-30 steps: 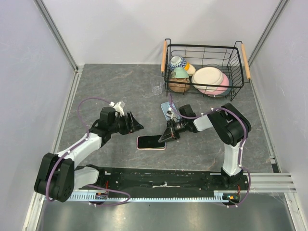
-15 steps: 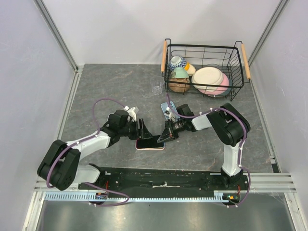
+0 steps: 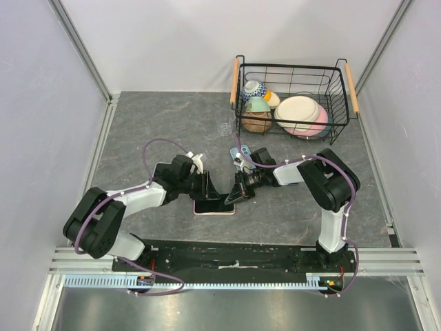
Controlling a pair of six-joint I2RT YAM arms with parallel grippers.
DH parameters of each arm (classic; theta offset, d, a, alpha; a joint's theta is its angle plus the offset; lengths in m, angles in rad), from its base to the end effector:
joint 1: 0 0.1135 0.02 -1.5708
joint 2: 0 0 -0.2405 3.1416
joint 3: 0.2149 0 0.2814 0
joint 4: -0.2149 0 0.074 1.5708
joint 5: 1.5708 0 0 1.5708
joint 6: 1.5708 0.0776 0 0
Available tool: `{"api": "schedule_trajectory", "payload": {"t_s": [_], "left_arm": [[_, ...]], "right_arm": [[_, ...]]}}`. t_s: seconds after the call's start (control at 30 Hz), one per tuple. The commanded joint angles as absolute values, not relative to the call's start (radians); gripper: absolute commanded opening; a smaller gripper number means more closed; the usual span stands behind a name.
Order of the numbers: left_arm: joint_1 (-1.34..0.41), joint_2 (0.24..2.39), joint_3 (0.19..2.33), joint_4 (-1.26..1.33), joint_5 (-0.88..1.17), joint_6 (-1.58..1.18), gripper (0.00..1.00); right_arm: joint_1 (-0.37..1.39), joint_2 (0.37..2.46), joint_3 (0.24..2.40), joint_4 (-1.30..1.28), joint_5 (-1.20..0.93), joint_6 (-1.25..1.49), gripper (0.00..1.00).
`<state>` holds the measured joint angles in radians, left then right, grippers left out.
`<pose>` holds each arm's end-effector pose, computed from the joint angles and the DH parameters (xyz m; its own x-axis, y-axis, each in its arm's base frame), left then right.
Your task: Put the phone into the phone case
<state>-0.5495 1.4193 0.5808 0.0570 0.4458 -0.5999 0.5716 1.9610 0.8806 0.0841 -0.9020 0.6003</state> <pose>0.2506 -0.1927 0.0855 -0.9092 -0.0405 -0.4145 0.2653 0.7108 -0.6514 0.2701 0.2461 0.0191 -0.9746 -0.2104 -0.0764 -0.1738 0.4965 0.8504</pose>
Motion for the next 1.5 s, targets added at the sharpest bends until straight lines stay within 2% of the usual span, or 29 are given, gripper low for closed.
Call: {"api": "schedule_trajectory", "payload": {"t_s": [0.0,0.03,0.13,0.23,0.4,0.87,1.23,1.47], "left_arm": [[-0.560,1.451,0.611,0.063,0.446,-0.563,0.33],[-0.561,1.460,0.609,0.060,0.451,-0.561,0.25],[-0.568,1.485,0.612,0.058,0.460,-0.558,0.14],[-0.577,1.531,0.633,0.046,0.472,-0.549,0.08],[-0.610,1.603,0.670,0.031,0.471,-0.537,0.05],[-0.646,1.693,0.689,-0.083,0.388,-0.482,0.02],[-0.652,1.741,0.704,-0.109,0.376,-0.469,0.02],[-0.652,1.756,0.701,-0.117,0.354,-0.474,0.02]], "right_arm": [[0.669,2.028,0.830,-0.115,-0.465,0.499,0.07],[0.670,2.022,0.831,-0.123,-0.462,0.496,0.08],[0.673,2.013,0.838,-0.143,-0.446,0.480,0.09],[0.681,2.005,0.848,-0.176,-0.416,0.459,0.19],[0.695,1.982,0.861,-0.216,-0.365,0.434,0.26],[0.719,1.941,0.916,-0.359,-0.207,0.390,0.34],[0.753,1.890,0.983,-0.506,-0.042,0.380,0.38],[0.778,1.891,1.012,-0.563,-0.006,0.365,0.39]]}}
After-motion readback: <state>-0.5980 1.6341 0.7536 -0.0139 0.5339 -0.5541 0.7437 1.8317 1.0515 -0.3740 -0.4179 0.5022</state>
